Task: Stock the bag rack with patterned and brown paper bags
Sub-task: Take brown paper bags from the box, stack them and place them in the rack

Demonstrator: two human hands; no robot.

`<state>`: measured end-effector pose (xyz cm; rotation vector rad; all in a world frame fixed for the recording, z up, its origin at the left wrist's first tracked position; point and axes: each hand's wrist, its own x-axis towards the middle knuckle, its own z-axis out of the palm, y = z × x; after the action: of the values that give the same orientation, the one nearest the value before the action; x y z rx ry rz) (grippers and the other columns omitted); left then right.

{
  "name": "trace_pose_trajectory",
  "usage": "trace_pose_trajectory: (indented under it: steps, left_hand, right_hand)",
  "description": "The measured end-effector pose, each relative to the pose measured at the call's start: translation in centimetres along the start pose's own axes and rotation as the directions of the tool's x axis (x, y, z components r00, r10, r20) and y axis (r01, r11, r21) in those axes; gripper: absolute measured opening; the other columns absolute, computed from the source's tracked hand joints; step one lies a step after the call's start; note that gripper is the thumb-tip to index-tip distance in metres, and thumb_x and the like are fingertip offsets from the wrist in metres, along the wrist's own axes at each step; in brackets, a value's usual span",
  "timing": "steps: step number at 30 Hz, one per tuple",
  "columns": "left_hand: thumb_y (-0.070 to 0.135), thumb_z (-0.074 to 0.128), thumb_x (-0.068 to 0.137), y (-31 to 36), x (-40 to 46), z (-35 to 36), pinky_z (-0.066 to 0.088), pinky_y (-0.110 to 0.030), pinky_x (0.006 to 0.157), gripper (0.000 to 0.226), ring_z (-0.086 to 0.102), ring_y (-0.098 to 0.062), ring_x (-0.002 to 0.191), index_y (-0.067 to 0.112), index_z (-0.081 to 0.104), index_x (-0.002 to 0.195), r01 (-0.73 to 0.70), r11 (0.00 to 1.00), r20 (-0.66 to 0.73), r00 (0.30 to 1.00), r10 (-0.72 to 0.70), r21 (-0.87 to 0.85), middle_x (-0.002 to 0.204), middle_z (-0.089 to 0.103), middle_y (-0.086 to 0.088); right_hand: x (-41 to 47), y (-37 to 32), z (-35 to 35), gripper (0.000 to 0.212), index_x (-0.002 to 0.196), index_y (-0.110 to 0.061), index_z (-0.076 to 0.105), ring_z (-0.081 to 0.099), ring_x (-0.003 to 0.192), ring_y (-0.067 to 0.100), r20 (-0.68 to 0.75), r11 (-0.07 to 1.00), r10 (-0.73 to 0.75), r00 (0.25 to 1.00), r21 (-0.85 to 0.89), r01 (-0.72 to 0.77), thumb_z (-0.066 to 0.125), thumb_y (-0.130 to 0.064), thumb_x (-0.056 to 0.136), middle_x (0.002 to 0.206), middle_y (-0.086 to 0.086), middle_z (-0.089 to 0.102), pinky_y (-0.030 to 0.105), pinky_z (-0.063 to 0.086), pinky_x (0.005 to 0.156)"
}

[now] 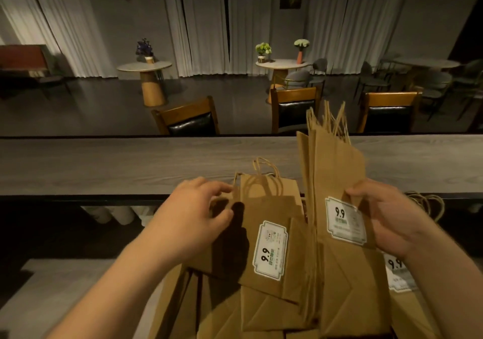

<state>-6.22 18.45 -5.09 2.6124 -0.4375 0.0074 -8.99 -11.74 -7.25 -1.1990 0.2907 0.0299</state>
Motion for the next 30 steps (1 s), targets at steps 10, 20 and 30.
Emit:
trace_pose_trajectory:
  steps: [10,20,30]
  left_hand:
    - [0.078,0.065,0.075,1.3,1.3,2.3,0.01,-0.055,0.127,0.095,0.008,-0.025,0.154,0.039,0.031,0.155,-0.006,0.902,0.053,0.998,-0.018,0.431,0.164,0.021,0.007]
    - [0.007,0.075,0.088,1.8,0.9,-0.9,0.059,-0.024,0.09,0.07,0.064,0.0,0.111,0.05,0.048,0.137,0.079,0.996,0.233,0.97,-0.066,-0.046,0.135,0.059,0.016]
    - [0.03,0.065,0.094,1.7,1.8,-0.9,0.049,-0.025,0.092,0.046,0.053,0.004,0.112,0.048,0.048,0.132,-0.204,0.945,-0.538,0.842,0.035,-0.257,0.117,0.053,0.028]
  right_hand:
    - [0.1,1.2,0.8,0.023,0.109,0.0,0.064,0.064,0.065,0.028,-0.145,0.954,0.03,0.989,-0.292,-0.072,0.059,0.007,0.088,0.081,0.018,0.064,0.037,0.05,0.062]
    - [-1.4,2.1,2.5,0.049,0.133,-0.024,0.05,0.075,0.104,0.017,0.289,0.764,0.006,0.957,-0.619,0.182,0.071,-0.003,0.094,0.111,-0.005,0.076,0.03,0.061,0.082]
    - [-0.3,0.9,1.7,0.053,0.132,-0.029,0.054,0.079,0.094,0.028,0.076,0.861,-0.111,0.991,-0.491,0.135,0.073,-0.002,0.091,0.107,0.003,0.08,0.051,0.063,0.083]
